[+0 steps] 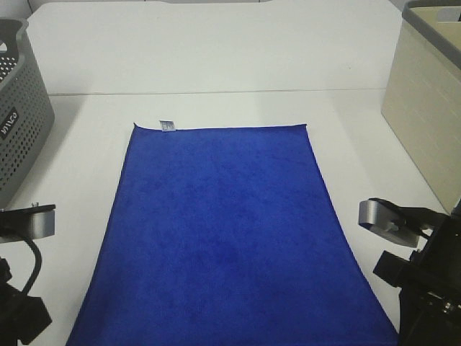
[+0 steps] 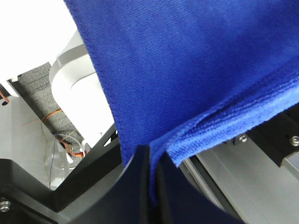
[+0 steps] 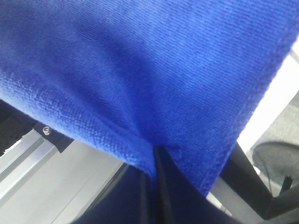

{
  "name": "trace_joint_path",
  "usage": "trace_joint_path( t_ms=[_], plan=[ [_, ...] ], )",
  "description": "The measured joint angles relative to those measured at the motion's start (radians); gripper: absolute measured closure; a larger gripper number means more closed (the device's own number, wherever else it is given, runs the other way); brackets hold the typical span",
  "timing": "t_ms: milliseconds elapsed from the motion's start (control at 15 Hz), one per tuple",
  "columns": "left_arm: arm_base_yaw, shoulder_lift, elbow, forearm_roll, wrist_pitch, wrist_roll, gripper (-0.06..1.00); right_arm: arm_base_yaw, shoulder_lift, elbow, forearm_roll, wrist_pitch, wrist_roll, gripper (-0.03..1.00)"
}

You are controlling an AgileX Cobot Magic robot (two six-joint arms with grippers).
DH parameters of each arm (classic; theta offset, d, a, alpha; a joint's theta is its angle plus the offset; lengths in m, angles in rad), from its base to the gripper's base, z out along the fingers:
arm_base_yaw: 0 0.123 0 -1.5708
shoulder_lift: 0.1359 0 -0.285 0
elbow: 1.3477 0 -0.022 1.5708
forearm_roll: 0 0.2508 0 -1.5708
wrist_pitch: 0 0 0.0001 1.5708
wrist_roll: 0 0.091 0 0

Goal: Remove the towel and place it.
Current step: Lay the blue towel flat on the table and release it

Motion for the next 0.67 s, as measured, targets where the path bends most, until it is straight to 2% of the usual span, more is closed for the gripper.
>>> trace_joint_path(
  t_ms=[667],
  plan=[
    [0.0, 0.242, -0.001, -0.023, -0.003, 0.105, 0.94, 0.0, 0.174, -0.001, 0.01, -0.001, 0.041, 0.95]
  ],
)
